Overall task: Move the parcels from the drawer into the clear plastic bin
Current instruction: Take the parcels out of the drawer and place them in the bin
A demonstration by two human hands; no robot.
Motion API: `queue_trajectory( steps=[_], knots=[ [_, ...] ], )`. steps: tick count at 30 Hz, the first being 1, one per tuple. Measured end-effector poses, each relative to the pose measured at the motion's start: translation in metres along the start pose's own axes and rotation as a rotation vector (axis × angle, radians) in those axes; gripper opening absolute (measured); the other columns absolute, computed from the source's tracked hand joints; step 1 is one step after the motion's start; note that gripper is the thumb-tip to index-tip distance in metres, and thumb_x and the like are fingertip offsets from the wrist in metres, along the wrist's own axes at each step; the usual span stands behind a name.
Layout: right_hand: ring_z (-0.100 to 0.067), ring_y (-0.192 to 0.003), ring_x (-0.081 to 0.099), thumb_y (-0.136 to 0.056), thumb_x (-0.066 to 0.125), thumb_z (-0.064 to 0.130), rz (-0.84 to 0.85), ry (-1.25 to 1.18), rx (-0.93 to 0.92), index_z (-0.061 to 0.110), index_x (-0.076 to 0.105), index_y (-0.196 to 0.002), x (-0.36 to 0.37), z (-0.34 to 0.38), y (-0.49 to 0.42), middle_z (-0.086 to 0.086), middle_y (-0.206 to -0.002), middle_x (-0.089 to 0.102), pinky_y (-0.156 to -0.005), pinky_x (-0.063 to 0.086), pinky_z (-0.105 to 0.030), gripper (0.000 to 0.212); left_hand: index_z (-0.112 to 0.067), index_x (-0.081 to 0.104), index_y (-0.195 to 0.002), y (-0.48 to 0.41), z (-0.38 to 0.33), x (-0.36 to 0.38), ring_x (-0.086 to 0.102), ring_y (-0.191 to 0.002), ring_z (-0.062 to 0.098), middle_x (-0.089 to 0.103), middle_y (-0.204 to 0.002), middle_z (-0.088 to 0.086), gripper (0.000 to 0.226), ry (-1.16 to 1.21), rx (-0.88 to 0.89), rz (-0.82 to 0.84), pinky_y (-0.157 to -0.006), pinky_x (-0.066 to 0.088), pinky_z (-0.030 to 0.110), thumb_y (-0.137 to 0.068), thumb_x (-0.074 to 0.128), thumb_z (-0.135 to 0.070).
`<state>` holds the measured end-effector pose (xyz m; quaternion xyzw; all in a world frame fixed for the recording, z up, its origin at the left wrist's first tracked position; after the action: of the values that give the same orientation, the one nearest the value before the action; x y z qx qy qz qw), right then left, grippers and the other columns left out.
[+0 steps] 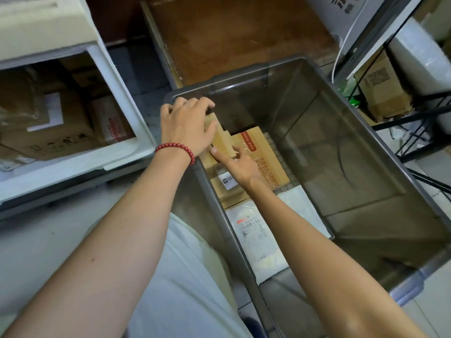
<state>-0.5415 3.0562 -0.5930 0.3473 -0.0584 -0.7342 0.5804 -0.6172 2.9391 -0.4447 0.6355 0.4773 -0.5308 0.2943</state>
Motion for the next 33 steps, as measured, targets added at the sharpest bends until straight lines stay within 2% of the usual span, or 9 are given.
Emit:
queue_trajectory(
  steps=[2,5,13,19,23,25,29,33],
  knots=[
    [-0.023,-0.118,0.055,-0.071,0.050,0.083,-0.085,0.122,-0.056,0.032,0.038,-0.141,-0.008,0.010,0.008,0.004,-0.128,0.058,-0.097,0.045,-0.039,0.088,-0.028,0.051,-0.128,0.009,0.005,-0.014,0.044,-0.124,0.024,0.058,-0.127,-0.001,0.036,-0.004,-0.010,-0.023,-0.101,0.031,0.044,-0.093,0.052,-0.038],
    [-0.024,-0.120,0.053,-0.067,0.040,0.088,-0.174,0.274,-0.139,0.035,0.041,-0.138,-0.020,0.031,0.024,0.005,-0.132,0.058,-0.100,0.042,-0.049,0.089,-0.027,0.052,-0.127,0.024,0.015,-0.036,0.043,-0.124,0.025,0.058,-0.127,-0.001,0.036,0.002,-0.028,-0.066,-0.100,0.033,0.043,-0.093,0.053,-0.037],
    [-0.024,-0.119,0.053,-0.081,0.047,0.072,-0.259,0.452,-0.419,0.035,0.046,-0.135,-0.033,0.116,0.079,0.003,-0.136,0.054,-0.097,0.042,-0.047,0.066,-0.028,0.054,-0.124,0.081,0.064,-0.100,0.047,-0.118,0.025,0.060,-0.123,0.000,0.034,-0.130,-0.111,-0.067,-0.092,0.037,0.041,-0.092,0.052,-0.038],
    [-0.024,-0.127,0.047,-0.086,0.051,0.064,-0.124,0.456,-0.626,0.031,0.046,-0.136,0.018,0.181,0.135,0.001,-0.141,0.049,-0.100,0.041,-0.045,0.060,-0.028,0.053,-0.124,0.133,0.121,-0.150,0.049,-0.116,0.026,0.060,-0.121,-0.001,0.034,-0.200,-0.227,-0.064,-0.090,0.039,0.041,-0.092,0.050,-0.040],
    [-0.024,-0.129,0.045,-0.086,0.053,0.062,-0.067,0.467,-0.699,0.028,0.047,-0.136,0.061,0.216,0.166,-0.001,-0.143,0.047,-0.101,0.042,-0.045,0.061,-0.029,0.051,-0.126,0.154,0.147,-0.174,0.049,-0.118,0.026,0.058,-0.126,0.000,0.036,-0.245,-0.273,-0.085,-0.091,0.039,0.041,-0.092,0.049,-0.042],
    [-0.025,-0.128,0.046,-0.086,0.055,0.060,-0.042,0.444,-0.717,0.027,0.049,-0.135,0.079,0.225,0.176,-0.002,-0.141,0.048,-0.101,0.043,-0.046,0.060,-0.029,0.051,-0.126,0.162,0.160,-0.179,0.048,-0.118,0.025,0.058,-0.127,-0.001,0.037,-0.249,-0.305,-0.083,-0.092,0.039,0.041,-0.092,0.049,-0.042],
    [-0.022,-0.121,0.050,-0.086,0.057,0.057,-0.007,0.418,-0.699,0.026,0.050,-0.134,0.109,0.217,0.175,0.000,-0.134,0.051,-0.096,0.043,-0.040,0.058,-0.029,0.051,-0.127,0.179,0.190,-0.165,0.047,-0.120,0.023,0.058,-0.128,-0.004,0.037,-0.199,-0.387,-0.032,-0.093,0.039,0.039,-0.092,0.050,-0.041],
    [-0.023,-0.124,0.047,-0.085,0.058,0.057,0.026,0.552,-0.669,0.023,0.045,-0.138,0.135,0.202,0.160,-0.002,-0.137,0.048,-0.095,0.044,-0.038,0.064,-0.030,0.051,-0.126,0.191,0.212,-0.131,0.049,-0.119,0.022,0.059,-0.127,-0.006,0.036,-0.155,-0.452,0.050,-0.093,0.040,0.036,-0.091,0.052,-0.039]
  ],
)
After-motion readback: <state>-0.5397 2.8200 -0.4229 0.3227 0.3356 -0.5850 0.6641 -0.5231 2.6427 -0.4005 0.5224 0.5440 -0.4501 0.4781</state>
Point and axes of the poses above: each hand's wrist, its own y-axis away from the middle knuckle, its own x-axis out of the palm, z = x × y, the point moved 9 cm from there along -y, towards the middle knuckle
